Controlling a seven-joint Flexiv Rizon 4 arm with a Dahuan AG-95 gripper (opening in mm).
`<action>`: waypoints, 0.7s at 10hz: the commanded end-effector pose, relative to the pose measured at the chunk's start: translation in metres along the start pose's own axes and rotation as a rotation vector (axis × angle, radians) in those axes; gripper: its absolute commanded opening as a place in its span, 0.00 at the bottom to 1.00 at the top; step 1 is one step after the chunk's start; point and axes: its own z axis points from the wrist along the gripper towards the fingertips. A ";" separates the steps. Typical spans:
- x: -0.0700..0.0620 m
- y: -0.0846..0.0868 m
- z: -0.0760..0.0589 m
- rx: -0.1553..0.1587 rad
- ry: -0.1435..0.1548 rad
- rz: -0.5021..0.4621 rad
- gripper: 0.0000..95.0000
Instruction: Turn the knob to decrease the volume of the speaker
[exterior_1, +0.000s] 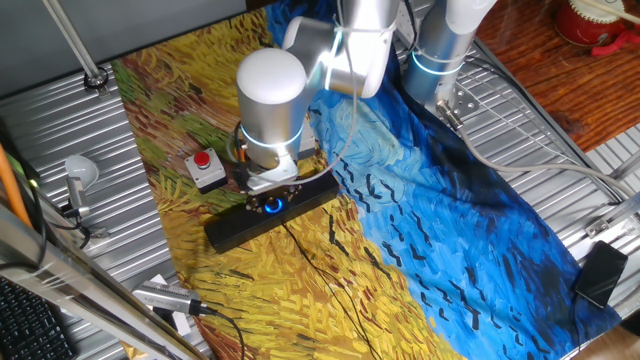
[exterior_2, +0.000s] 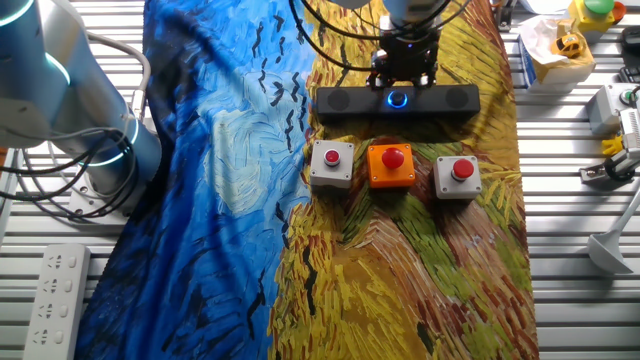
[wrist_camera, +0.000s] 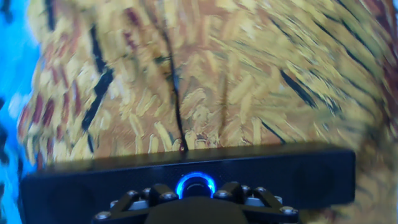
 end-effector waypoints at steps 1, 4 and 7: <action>0.000 -0.003 -0.001 0.000 0.001 0.164 0.60; 0.003 -0.006 -0.005 -0.005 -0.006 0.409 0.60; 0.006 -0.012 -0.010 -0.005 -0.005 0.556 0.60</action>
